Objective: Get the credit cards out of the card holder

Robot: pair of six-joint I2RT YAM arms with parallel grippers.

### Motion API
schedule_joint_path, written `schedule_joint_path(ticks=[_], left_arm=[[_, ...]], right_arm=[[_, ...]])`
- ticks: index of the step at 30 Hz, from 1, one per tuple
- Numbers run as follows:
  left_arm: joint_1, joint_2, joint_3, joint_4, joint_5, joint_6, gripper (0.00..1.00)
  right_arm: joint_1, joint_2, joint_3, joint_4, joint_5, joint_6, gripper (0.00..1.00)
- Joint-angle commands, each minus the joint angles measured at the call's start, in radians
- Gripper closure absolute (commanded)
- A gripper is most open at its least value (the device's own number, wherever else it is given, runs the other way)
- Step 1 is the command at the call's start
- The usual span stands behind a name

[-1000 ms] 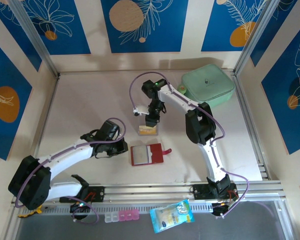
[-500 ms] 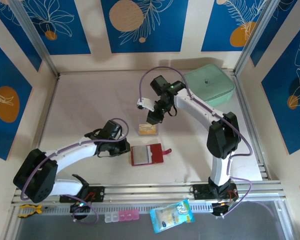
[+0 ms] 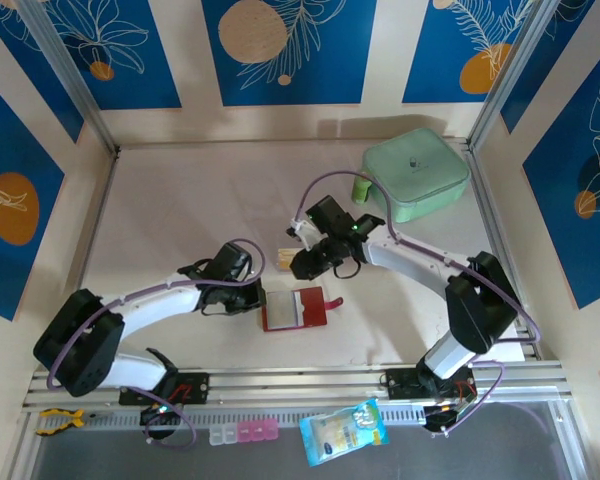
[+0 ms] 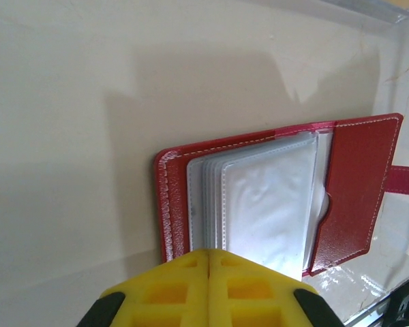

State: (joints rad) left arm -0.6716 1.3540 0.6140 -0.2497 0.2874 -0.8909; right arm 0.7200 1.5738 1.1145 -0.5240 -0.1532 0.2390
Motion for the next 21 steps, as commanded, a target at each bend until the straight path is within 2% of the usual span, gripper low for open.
schedule_joint_path(ticks=[1, 11, 18, 21], left_arm=[[-0.018, 0.022, 0.006, 0.017, -0.006, -0.019, 0.94], [-0.042, 0.031, 0.004, -0.013, -0.056, -0.017, 0.97], [-0.043, 0.070, 0.023, -0.038, -0.062, -0.002, 0.98], [-0.042, 0.073, 0.026, -0.046, -0.068, 0.002, 0.98]], right_arm=[[0.005, -0.061, -0.091, 0.130, 0.018, 0.261, 0.85], [0.007, -0.076, -0.185, 0.168, -0.029, 0.460, 0.86], [0.009, -0.053, -0.219, 0.238, -0.085, 0.509, 0.68], [0.011, -0.040, -0.217, 0.248, -0.091, 0.517, 0.67]])
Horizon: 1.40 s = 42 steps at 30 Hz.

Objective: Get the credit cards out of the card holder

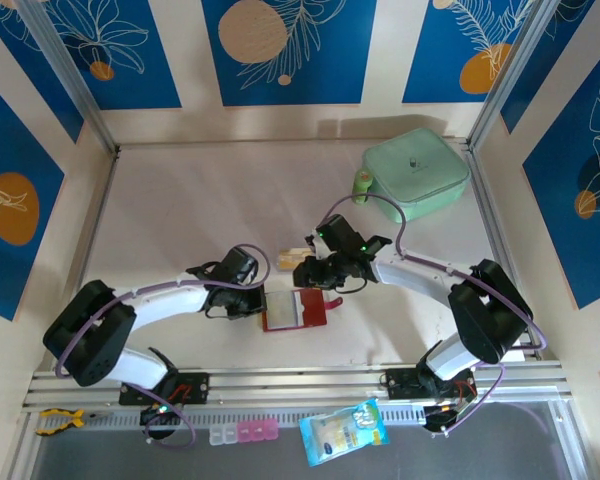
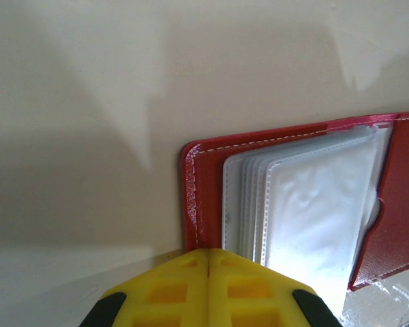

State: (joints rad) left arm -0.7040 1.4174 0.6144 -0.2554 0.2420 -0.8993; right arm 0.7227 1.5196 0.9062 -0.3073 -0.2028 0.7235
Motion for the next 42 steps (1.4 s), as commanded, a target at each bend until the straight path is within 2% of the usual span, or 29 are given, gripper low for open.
schedule_joint_path(ticks=[1, 6, 8, 9, 16, 25, 31, 42], left_arm=[[-0.010, 0.009, 0.025, -0.042, -0.023, 0.011, 0.98], [-0.010, 0.027, 0.024, -0.033, -0.016, 0.013, 0.98], [-0.009, 0.032, 0.024, -0.030, -0.015, 0.011, 0.98], [-0.010, 0.032, 0.025, -0.028, -0.015, 0.013, 0.98], [-0.010, 0.027, 0.034, -0.048, -0.033, 0.027, 0.98], [-0.010, 0.039, 0.044, -0.063, -0.036, 0.046, 0.98], [-0.011, 0.046, 0.047, -0.068, -0.035, 0.051, 0.98], [-0.011, 0.043, 0.041, -0.071, -0.041, 0.050, 0.98]], right_arm=[[0.009, 0.020, -0.009, 0.036, -0.048, 0.034, 0.67], [0.018, 0.049, -0.022, 0.102, -0.115, 0.062, 0.66], [0.021, 0.063, -0.028, 0.118, -0.125, 0.086, 0.56], [0.024, 0.068, -0.031, 0.128, -0.130, 0.098, 0.55], [0.047, 0.132, -0.036, 0.190, -0.198, 0.135, 0.58], [0.090, 0.194, -0.007, 0.137, -0.141, 0.128, 0.58], [0.095, 0.223, -0.003, 0.141, -0.147, 0.123, 0.59], [0.094, 0.189, -0.008, 0.052, -0.049, 0.107, 0.61]])
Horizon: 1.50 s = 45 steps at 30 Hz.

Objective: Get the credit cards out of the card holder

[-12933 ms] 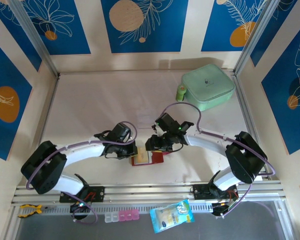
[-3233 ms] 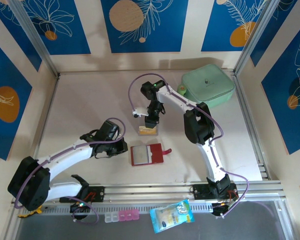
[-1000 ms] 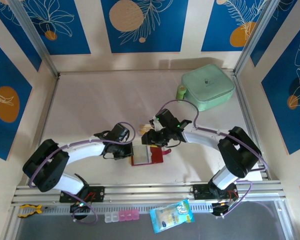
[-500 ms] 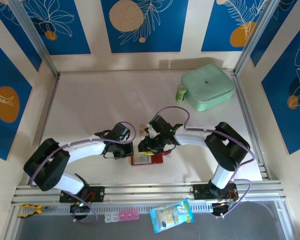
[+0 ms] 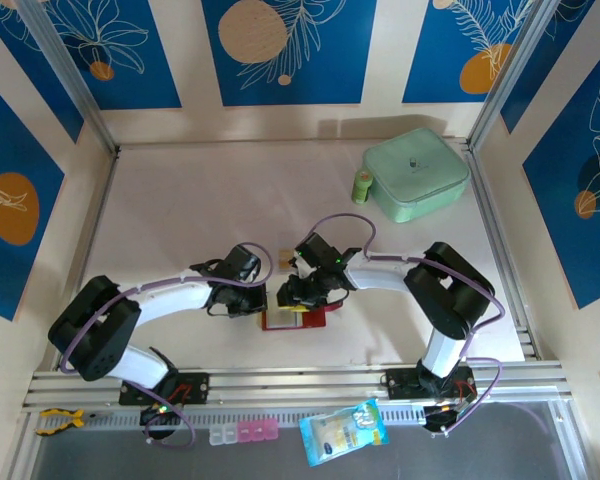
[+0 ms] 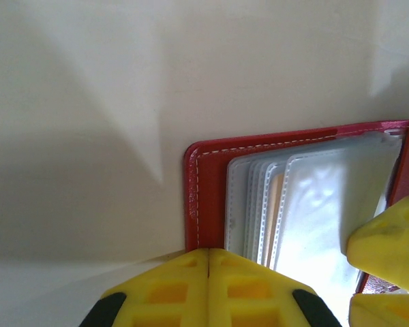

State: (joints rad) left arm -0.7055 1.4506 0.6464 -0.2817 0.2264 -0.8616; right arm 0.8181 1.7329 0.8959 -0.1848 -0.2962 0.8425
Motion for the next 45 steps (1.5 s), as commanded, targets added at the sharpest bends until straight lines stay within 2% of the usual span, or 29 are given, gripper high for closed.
schedule_joint_path(ticks=[1, 25, 33, 45], left_arm=[[-0.008, 0.010, 0.009, -0.045, -0.027, 0.013, 0.98], [-0.009, -0.047, 0.049, -0.086, -0.031, 0.009, 0.97], [-0.015, -0.047, 0.091, -0.074, 0.011, -0.002, 0.93], [-0.024, -0.022, 0.069, -0.066, 0.003, -0.011, 0.94]], right_arm=[[-0.005, -0.030, -0.003, -0.070, 0.045, -0.012, 0.61], [-0.031, -0.041, -0.055, -0.032, 0.016, -0.016, 0.64], [-0.036, -0.042, -0.066, -0.024, 0.011, -0.018, 0.65], [-0.038, -0.029, -0.069, -0.030, 0.025, -0.022, 0.75]])
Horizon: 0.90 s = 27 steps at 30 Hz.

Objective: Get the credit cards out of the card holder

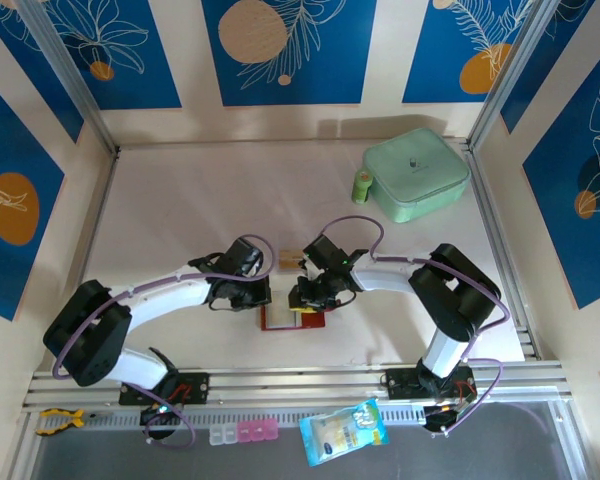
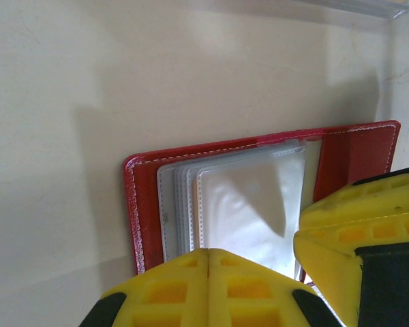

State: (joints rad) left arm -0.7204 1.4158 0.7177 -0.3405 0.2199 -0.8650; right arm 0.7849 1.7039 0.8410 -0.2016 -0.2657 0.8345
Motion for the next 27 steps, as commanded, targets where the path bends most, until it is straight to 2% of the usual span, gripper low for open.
schedule_joint_path(ticks=[1, 14, 17, 27], left_arm=[[-0.009, 0.015, -0.006, -0.005, 0.010, -0.008, 0.94], [-0.009, 0.024, -0.020, -0.004, 0.003, -0.006, 0.95], [-0.009, 0.032, -0.026, 0.000, 0.003, -0.006, 0.96], [-0.013, 0.044, -0.025, 0.046, 0.048, -0.017, 0.95]], right_arm=[[-0.006, 0.002, -0.012, -0.015, -0.004, -0.015, 0.76], [-0.004, 0.012, -0.011, -0.048, 0.031, -0.027, 0.81], [-0.004, 0.007, -0.007, -0.056, 0.036, -0.033, 0.86], [-0.003, 0.021, -0.011, -0.055, 0.041, -0.036, 0.87]])
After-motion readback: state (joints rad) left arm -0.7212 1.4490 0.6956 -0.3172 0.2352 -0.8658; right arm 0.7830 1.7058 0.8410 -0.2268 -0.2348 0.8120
